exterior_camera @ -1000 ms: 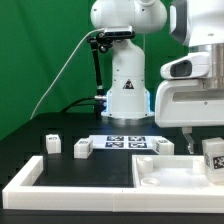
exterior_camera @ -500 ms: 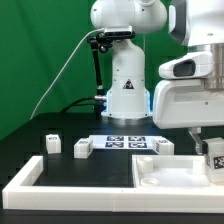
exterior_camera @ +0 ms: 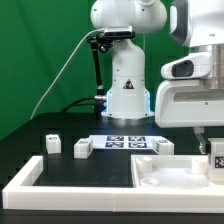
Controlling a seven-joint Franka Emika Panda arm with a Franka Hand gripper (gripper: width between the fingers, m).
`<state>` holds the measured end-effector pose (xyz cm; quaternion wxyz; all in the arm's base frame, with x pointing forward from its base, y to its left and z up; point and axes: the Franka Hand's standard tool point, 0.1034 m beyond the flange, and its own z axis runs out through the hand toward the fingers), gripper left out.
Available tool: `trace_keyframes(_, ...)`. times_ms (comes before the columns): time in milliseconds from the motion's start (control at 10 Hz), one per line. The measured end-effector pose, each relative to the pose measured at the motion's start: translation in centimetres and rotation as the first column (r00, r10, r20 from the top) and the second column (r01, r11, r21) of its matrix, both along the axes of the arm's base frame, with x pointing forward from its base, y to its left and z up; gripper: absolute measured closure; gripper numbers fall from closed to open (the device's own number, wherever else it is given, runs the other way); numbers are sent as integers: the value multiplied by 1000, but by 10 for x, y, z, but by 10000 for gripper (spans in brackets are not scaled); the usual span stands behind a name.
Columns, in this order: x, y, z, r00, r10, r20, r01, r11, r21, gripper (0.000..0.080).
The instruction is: Assemble one leg
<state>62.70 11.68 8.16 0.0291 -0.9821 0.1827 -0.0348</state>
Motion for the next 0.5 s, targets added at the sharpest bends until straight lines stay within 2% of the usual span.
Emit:
trace_keyframes(200,0,-1,0,977,-215,-7,215,977,3,509)
trace_keyframes(500,0,-5,-1,827,-562,-35,563,826,31,509)
